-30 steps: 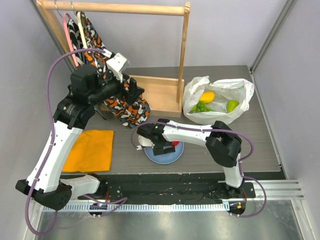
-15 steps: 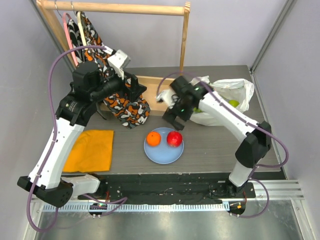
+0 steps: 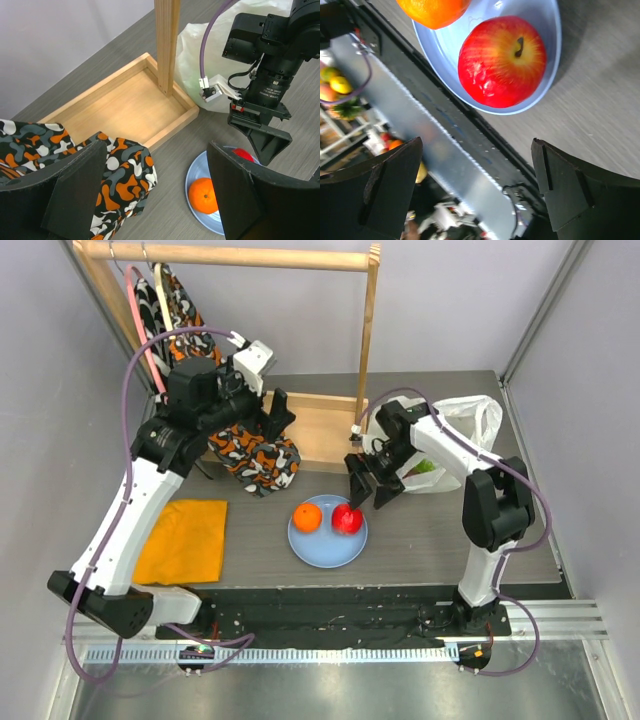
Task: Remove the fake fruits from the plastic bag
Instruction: Adjust the fake fruit on the plate.
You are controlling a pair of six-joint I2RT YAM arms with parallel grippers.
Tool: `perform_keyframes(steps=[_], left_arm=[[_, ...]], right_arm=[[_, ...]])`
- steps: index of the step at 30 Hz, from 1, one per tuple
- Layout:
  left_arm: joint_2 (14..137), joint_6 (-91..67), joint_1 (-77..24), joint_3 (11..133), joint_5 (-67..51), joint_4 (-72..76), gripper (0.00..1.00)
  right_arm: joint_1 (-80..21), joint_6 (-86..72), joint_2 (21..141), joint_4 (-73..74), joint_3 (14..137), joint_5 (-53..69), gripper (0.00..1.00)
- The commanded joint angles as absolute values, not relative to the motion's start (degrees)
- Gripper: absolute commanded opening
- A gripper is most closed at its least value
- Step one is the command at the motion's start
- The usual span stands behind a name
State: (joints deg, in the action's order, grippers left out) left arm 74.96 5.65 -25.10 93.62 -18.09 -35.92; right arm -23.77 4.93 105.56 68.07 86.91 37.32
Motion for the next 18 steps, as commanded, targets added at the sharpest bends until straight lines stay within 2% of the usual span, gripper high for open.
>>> perform_keyframes(steps=[1, 14, 18], left_arm=[[75.58, 8.17, -24.79, 95.8, -16.17, -36.3, 0.86], [77.96, 9.32, -24.17, 95.8, -14.76, -36.47, 0.87], [77.87, 9.32, -24.26, 94.93, -14.68, -36.3, 0.87]], right_arm=[[-23.29, 0.09, 107.75, 66.98, 85.96, 43.33, 1.0], [-23.29, -3.08, 118.39, 65.3, 90.18, 41.31, 0.97], [-23.9, -2.9, 119.27, 65.48, 91.14, 41.05, 0.9]])
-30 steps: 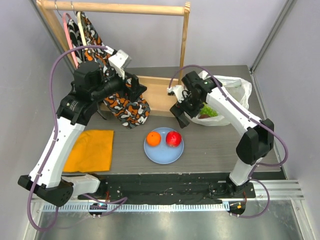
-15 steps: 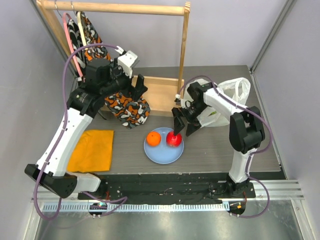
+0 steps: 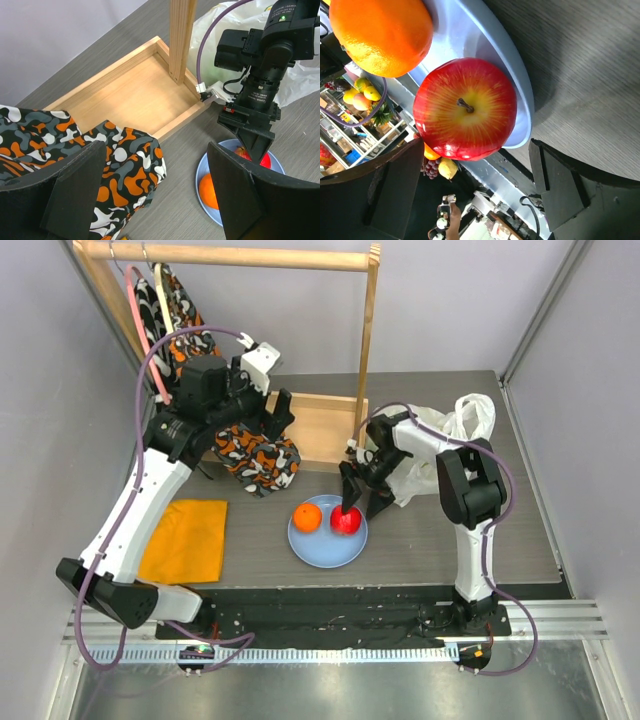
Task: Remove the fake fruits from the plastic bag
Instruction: Adjust the fake fruit on the plate.
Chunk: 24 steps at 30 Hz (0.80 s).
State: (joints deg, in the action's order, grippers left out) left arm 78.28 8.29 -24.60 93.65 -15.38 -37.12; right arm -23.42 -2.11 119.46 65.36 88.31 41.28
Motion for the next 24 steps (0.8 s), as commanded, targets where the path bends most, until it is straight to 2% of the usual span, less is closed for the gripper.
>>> perform_keyframes(steps=[1, 8, 16, 20, 24], left_arm=[[77.78, 9.23, -24.17, 94.75, -14.59, -36.21, 0.87], [77.26, 8.96, -24.08, 93.43, -14.5, -36.04, 0.87], [76.03, 9.05, -23.03, 92.73, -14.41, -36.47, 0.87], [75.76, 8.53, -22.68, 92.2, -14.5, -36.04, 0.87], [75.85, 8.0, -22.59, 92.28, -14.94, -35.77, 0.87]], right_arm=[[-24.34, -2.81, 119.35, 65.48, 91.4, 41.04, 0.89], [-27.33, -3.86, 120.85, 65.04, 93.25, 41.84, 0.88], [-28.92, -4.22, 124.19, 64.78, 93.6, 36.93, 0.88], [-28.83, -1.15, 123.58, 64.95, 96.05, 34.54, 0.66], [-28.48, 3.5, 120.51, 65.3, 101.59, 32.0, 0.55]])
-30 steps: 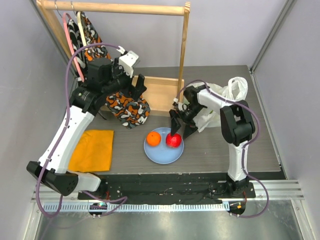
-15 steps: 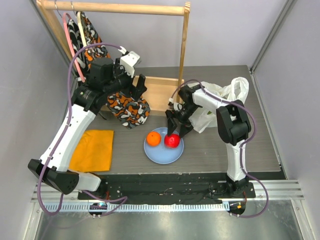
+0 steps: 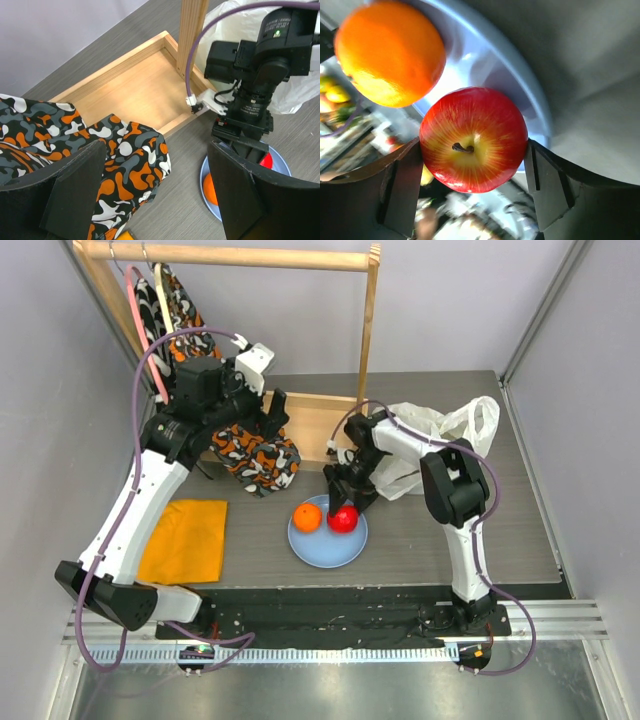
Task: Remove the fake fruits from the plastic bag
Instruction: Adjust the fake fruit on the plate.
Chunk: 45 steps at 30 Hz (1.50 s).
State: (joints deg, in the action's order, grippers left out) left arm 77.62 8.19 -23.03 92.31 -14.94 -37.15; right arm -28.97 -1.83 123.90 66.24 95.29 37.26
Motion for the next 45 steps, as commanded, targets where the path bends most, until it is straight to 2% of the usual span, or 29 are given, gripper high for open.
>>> perform_keyframes(steps=[1, 6, 10, 14, 17, 24, 37, 41, 44, 45], left_arm=[[76.02, 7.91, -22.59, 92.29, -15.12, -35.6, 0.87], [76.38, 6.77, -22.59, 92.29, -15.91, -34.8, 0.87], [75.76, 6.59, -22.59, 91.58, -16.0, -34.63, 0.87], [75.06, 6.42, -22.59, 90.62, -16.0, -34.63, 0.87], [74.62, 6.24, -22.5, 90.18, -16.08, -34.54, 0.87], [74.36, 5.98, -22.5, 89.65, -16.17, -34.19, 0.87], [73.56, 5.8, -22.32, 88.07, -16.17, -33.49, 0.87], [73.65, 5.71, -22.06, 88.07, -16.26, -33.49, 0.87], [73.65, 5.71, -22.06, 88.15, -16.26, -33.57, 0.87], [73.74, 5.63, -22.06, 88.24, -16.35, -33.49, 0.87]], right_arm=[[-28.39, 4.12, 119.45, 64.69, 102.04, 31.47, 0.54], [-29.18, 4.57, 109.62, 48.9, 93.19, 28.31, 0.51], [-31.11, 7.03, 98.56, 33.87, 77.05, 24.97, 0.51], [-32.34, 7.99, 92.3, 17.36, 66.9, 23.03, 0.53], [-34.18, 8.79, 91.23, 11.98, 63.29, 21.19, 0.54], [-38.22, 10.37, 93.95, 7.91, 61.26, 15.56, 0.55], [-40.08, 13.88, 96.24, 14.32, 63.02, 15.03, 0.56], [-40.25, 14.24, 98.16, 15.46, 63.37, 15.03, 0.62], [-40.25, 13.63, 98.96, 16.17, 64.16, 14.41, 0.75], [-40.25, 13.54, 98.96, 16.17, 64.16, 14.24, 0.94]])
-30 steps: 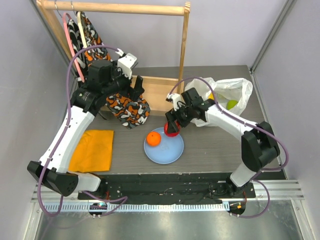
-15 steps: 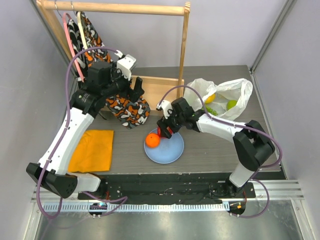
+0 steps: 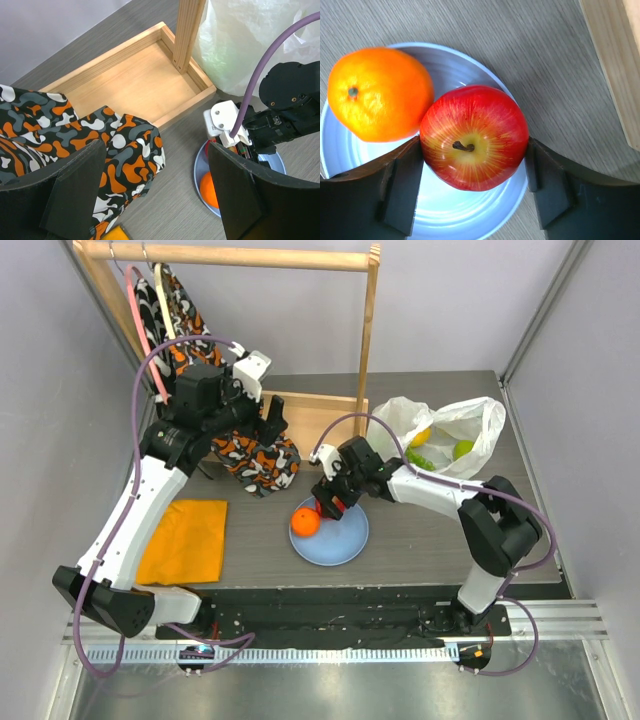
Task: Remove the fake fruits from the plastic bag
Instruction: Adjust the fake fruit on the plate, then adjust the plastic bag at the center of the board.
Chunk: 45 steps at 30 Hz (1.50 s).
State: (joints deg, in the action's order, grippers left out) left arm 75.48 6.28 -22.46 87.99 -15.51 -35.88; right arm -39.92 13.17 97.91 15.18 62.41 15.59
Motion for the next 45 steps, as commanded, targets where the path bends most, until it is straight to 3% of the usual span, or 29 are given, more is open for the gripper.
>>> perform_keyframes(steps=[1, 8, 18, 24, 27, 29, 31, 34, 39, 45], left_arm=[[73.83, 5.63, -22.06, 88.24, -16.35, -33.4, 0.87], [74.27, 5.45, -22.06, 89.03, -16.7, -33.49, 0.87], [75.32, 4.75, -21.97, 90.26, -18.37, -32.7, 0.87], [76.11, 1.85, -22.15, 91.14, -21.35, -31.91, 0.87], [76.81, 1.23, -22.24, 91.93, -22.41, -31.2, 0.87], [77.17, 0.97, -22.32, 92.46, -22.76, -30.5, 0.87], [77.69, 0.62, -22.32, 92.9, -23.11, -30.32, 0.87], [78.05, 0.62, -22.32, 92.38, -23.82, -29.97, 0.87], [78.22, 0.35, -22.41, 91.32, -24.26, -29.71, 0.86], [78.84, 0.44, -22.67, 91.14, -24.17, -29.53, 0.87]], right_arm=[[-40.25, 13.45, 98.7, 16.0, 64.25, 14.33, 1.0], [-40.25, 14.32, 94.93, 22.75, 69.06, 14.68, 1.0], [-39.55, 19.25, 74.2, 40.85, 74.36, 13.81, 1.0], [-29.55, 20.84, 64.07, 48.33, 76.37, 6.61, 0.99], [-18.92, 20.74, 65.73, 50.8, 78.05, 6.5, 0.92], [-12.52, 20.65, 69.32, 51.59, 77.96, 6.94, 0.76], [-9.94, 20.83, 72.32, 51.5, 77.96, 6.95, 0.63], [-8.88, 21.53, 79.43, 46.69, 77.08, 2.83, 0.55], [-7.82, 24.25, 88.49, 35.95, 73.83, -5.44, 0.53], [-7.73, 27.33, 82.46, 48.15, 62.24, -6.77, 0.52]])
